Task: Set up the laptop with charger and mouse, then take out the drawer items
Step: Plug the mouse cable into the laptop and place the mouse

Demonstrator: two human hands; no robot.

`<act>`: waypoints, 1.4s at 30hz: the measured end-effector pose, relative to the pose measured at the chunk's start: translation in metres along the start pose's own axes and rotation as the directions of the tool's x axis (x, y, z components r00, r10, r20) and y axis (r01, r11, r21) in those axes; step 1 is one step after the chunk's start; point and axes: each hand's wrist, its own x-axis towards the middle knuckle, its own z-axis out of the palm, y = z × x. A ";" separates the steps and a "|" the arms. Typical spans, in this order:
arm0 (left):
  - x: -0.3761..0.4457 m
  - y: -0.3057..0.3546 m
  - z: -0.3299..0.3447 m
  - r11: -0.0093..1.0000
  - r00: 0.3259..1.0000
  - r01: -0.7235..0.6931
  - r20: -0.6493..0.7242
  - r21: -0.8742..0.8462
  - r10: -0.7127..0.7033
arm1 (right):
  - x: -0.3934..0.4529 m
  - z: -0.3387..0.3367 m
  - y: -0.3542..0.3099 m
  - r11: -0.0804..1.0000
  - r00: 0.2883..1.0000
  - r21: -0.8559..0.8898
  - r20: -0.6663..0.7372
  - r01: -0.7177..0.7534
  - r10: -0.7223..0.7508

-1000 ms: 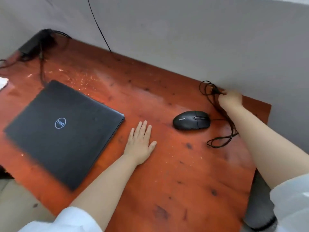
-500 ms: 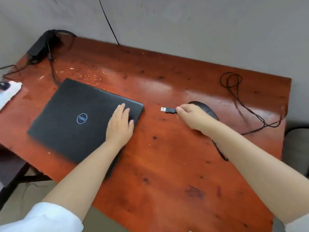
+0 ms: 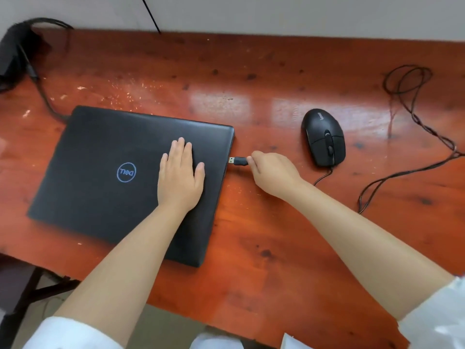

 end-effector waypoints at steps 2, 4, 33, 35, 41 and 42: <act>0.005 -0.023 0.010 0.998 0.995 -0.062 0.079 0.015 0.061 | 0.002 0.025 -0.008 0.999 0.998 -0.031 -0.046 -0.034 0.033; 0.001 -0.022 0.014 0.998 0.996 -0.062 0.062 0.000 0.062 | -0.002 0.031 -0.003 0.996 0.999 -0.076 -0.043 -0.034 0.031; -0.005 -0.025 0.019 0.998 0.998 -0.046 0.037 -0.047 0.048 | 0.000 0.048 -0.002 0.947 0.896 -0.219 -0.328 0.235 -0.298; -0.005 -0.025 0.020 0.998 0.998 -0.046 0.034 -0.047 0.048 | 0.002 0.048 -0.003 0.944 0.893 -0.229 -0.330 0.239 -0.306; -0.006 -0.026 0.022 0.998 0.999 -0.041 0.028 -0.055 0.043 | 0.008 0.049 -0.010 0.924 0.884 -0.236 -0.297 0.299 -0.362; -0.006 -0.025 0.022 0.997 0.999 -0.041 0.030 -0.058 0.043 | 0.007 0.049 -0.010 0.929 0.892 -0.226 -0.285 0.293 -0.351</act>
